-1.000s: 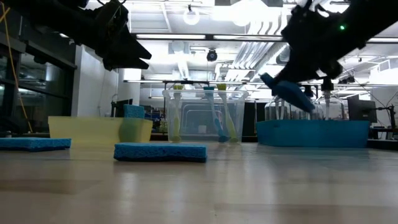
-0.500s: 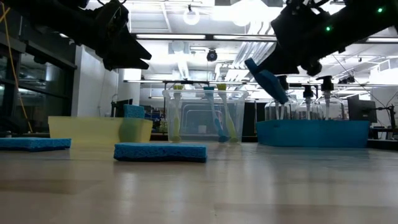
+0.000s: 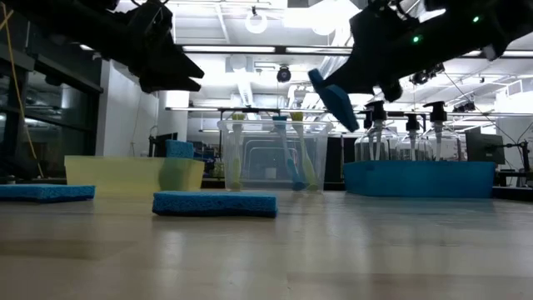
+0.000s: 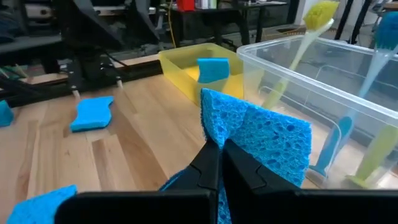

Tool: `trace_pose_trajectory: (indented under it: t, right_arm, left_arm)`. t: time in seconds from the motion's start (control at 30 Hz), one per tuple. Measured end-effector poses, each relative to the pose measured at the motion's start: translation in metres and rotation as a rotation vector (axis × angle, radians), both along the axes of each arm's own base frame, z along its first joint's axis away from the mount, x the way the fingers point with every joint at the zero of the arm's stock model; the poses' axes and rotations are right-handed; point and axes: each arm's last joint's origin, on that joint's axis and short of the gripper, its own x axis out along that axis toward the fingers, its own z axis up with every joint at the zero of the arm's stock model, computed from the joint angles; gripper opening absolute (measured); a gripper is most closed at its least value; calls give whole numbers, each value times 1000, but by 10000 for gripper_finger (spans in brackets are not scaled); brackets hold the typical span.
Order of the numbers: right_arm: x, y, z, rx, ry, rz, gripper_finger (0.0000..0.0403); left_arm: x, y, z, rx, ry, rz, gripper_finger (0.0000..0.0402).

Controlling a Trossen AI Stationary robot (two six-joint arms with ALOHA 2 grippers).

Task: Pick & Place Kitchen Sink Supplies
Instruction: Put the blue sponge into the yellow bin

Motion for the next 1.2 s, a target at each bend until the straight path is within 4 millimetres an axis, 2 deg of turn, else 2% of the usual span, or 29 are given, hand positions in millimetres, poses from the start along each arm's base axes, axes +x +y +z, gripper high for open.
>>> trace_pose_trajectory:
  t: [0.23, 0.43, 0.6, 0.87, 0.97, 1.2]
  right_arm:
    - [19, 0, -16, -45, -45, 122, 0]
    - [24, -3, -20, -63, -48, 265, 0]
    - [28, -9, -14, -81, -104, 493, 0]
    - [28, -21, -7, -73, -194, 825, 0]
    - [28, -24, -1, -90, -255, 901, 0]
    - [26, -27, 14, -156, -390, 1021, 0]
  left_arm:
    - [15, -3, -4, 43, -34, -117, 241]
    - [26, -6, -8, 57, -62, -246, 241]
    - [35, -7, -8, 83, -132, -306, 241]
    - [47, -13, -11, 69, -219, -499, 241]
    - [51, -15, -13, 66, -250, -557, 241]
    - [58, -15, -11, 92, -363, -559, 241]
